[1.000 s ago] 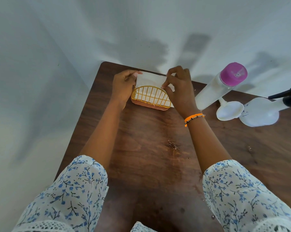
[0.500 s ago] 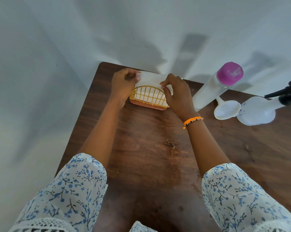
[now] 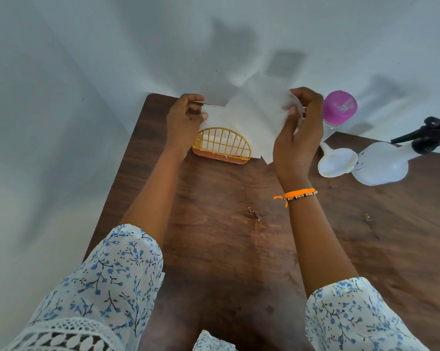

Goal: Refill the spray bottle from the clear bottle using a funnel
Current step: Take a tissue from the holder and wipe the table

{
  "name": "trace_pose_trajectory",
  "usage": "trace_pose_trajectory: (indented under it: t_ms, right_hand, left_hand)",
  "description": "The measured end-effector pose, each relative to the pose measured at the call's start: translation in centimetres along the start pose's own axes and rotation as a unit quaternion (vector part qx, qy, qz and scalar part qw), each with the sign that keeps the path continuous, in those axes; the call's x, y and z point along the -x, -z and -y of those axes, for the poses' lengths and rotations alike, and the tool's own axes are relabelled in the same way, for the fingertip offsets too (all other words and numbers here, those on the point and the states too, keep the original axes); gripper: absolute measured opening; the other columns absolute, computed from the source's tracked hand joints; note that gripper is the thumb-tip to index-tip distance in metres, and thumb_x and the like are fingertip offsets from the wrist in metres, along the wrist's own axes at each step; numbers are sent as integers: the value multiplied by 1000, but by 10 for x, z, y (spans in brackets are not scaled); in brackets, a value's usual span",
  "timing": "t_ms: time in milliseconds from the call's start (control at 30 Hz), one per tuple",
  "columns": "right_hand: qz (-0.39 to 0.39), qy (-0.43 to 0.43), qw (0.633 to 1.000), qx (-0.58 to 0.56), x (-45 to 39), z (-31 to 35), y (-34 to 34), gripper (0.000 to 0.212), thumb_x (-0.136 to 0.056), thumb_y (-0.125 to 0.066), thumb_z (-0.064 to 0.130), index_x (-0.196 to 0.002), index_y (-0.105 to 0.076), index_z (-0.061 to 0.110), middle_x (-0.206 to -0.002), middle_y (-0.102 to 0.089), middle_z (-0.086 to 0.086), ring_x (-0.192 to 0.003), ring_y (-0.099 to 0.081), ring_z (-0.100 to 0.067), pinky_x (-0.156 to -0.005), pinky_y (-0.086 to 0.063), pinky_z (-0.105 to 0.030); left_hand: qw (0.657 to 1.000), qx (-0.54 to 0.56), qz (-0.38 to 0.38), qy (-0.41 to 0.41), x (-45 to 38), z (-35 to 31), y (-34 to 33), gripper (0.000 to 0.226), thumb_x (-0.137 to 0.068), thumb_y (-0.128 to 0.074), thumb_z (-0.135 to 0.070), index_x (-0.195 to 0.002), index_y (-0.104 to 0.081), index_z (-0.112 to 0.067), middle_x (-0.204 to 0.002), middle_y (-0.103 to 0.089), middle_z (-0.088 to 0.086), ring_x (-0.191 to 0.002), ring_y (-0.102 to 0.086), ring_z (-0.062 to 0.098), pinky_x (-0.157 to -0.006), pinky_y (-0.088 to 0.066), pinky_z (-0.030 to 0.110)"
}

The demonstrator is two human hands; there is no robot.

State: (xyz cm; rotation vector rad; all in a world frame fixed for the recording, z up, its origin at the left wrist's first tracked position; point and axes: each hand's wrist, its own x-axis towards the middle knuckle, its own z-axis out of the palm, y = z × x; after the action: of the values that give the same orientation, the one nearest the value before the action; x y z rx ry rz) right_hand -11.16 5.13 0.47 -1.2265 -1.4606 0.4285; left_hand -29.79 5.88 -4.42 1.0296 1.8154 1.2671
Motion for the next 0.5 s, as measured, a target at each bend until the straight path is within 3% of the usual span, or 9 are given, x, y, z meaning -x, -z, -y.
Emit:
trace_pose_trajectory:
  t_ms: [133,200,233,300,367,433,500]
  right_hand:
    - [-28,-3,1000,-1,16,9,13,23,-88,-37,-10,-105,-51,-5,-100,-51,-1,-94,-45,11,-85,-35,-9]
    - [-26,-5,1000,-1,30,14,22,35,-84,-35,-15,-108,-52,2,-101,-53,-8,-97,-48,-2,-87,-36,-13]
    - [-21,-5,1000,0,39,16,26,42,-80,-34,-18,-108,-52,7,-101,-54,-11,-97,-48,-8,-88,-36,-14]
    - [-2,-15,1000,12,59,19,36,46,-71,-35,-23,-100,-57,5,-98,-53,-13,-95,-46,-3,-87,-35,-13]
    - [23,-46,999,5,83,20,44,44,-66,-35,-25,-89,-60,4,-94,-49,-11,-92,-45,2,-83,-35,-11]
    - [47,-97,994,-17,106,19,50,47,-69,-36,-24,-85,-58,13,-93,-49,-9,-90,-48,-3,-79,-37,-12]
    - [69,-172,982,-34,128,18,56,50,-76,-39,-22,-84,-57,24,-95,-52,-7,-92,-52,-7,-79,-41,-15]
  left_hand:
    - [1000,9,15,19,3,2,1,33,-86,-62,-5,-117,-56,-15,-98,-61,-7,-92,-59,5,-77,-50,14]
    - [999,12,15,32,7,2,2,34,-88,-61,-8,-121,-54,-16,-107,-61,-4,-95,-59,4,-81,-51,16]
    - [999,18,5,37,10,0,2,34,-89,-59,-9,-122,-53,-17,-112,-60,-4,-98,-58,4,-81,-51,16]
    - [998,39,-37,38,23,-6,4,33,-91,-56,-13,-124,-50,-19,-117,-57,-5,-102,-56,3,-75,-47,7]
    - [994,64,-78,34,48,-11,4,30,-93,-53,-17,-123,-51,-20,-110,-56,-11,-101,-55,0,-74,-44,3]
    - [993,86,-69,51,84,-8,0,25,-94,-52,-22,-119,-54,-24,-107,-57,-14,-101,-56,1,-86,-48,13]
    - [989,108,0,104,125,2,-7,22,-93,-53,-31,-115,-56,-34,-118,-59,-10,-110,-58,11,-96,-49,34]
